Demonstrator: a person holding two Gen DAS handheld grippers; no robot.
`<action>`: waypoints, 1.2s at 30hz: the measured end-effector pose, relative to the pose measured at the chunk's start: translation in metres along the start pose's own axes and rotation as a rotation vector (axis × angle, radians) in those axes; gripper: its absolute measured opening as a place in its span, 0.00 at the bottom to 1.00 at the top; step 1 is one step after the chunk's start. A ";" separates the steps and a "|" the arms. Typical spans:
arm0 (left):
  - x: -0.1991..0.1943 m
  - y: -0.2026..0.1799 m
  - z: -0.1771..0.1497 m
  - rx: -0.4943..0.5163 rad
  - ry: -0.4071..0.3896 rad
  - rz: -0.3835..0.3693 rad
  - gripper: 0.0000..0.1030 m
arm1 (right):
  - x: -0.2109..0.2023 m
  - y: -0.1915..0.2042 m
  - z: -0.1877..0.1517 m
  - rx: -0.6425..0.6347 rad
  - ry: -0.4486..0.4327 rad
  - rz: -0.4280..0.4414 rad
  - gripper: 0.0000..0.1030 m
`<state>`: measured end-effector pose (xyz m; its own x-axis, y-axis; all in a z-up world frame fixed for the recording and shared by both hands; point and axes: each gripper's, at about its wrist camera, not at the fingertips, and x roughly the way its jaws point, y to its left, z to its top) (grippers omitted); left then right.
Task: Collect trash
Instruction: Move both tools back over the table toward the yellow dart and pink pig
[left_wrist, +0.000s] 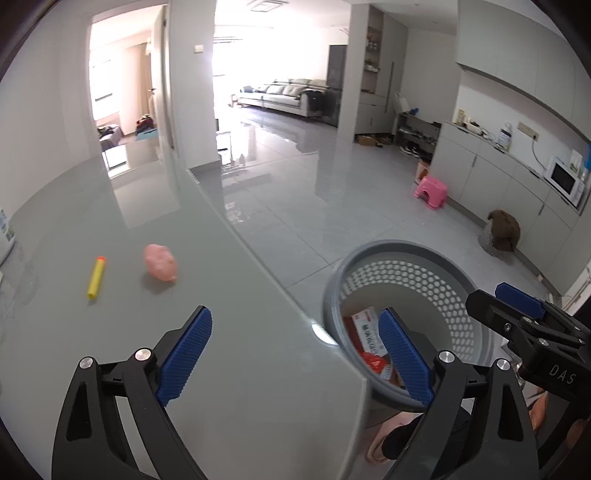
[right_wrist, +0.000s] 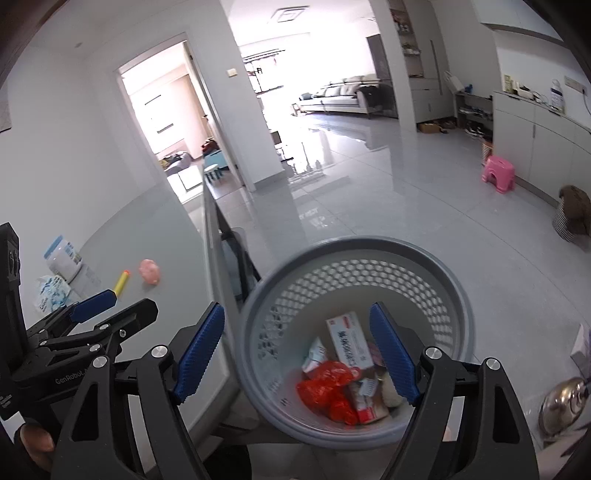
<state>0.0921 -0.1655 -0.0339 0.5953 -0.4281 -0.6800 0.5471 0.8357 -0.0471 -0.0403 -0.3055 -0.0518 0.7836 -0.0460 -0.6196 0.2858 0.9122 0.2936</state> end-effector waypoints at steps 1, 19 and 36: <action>-0.002 0.006 -0.001 -0.008 -0.004 0.013 0.88 | 0.003 0.006 0.001 -0.011 0.002 0.012 0.75; -0.031 0.155 -0.005 -0.197 -0.072 0.331 0.90 | 0.083 0.126 0.012 -0.197 0.098 0.188 0.75; 0.021 0.232 0.003 -0.254 0.019 0.381 0.90 | 0.185 0.209 0.034 -0.310 0.224 0.186 0.75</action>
<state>0.2335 0.0181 -0.0569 0.7142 -0.0695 -0.6965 0.1281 0.9912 0.0325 0.1832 -0.1378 -0.0801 0.6573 0.1894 -0.7295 -0.0553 0.9774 0.2039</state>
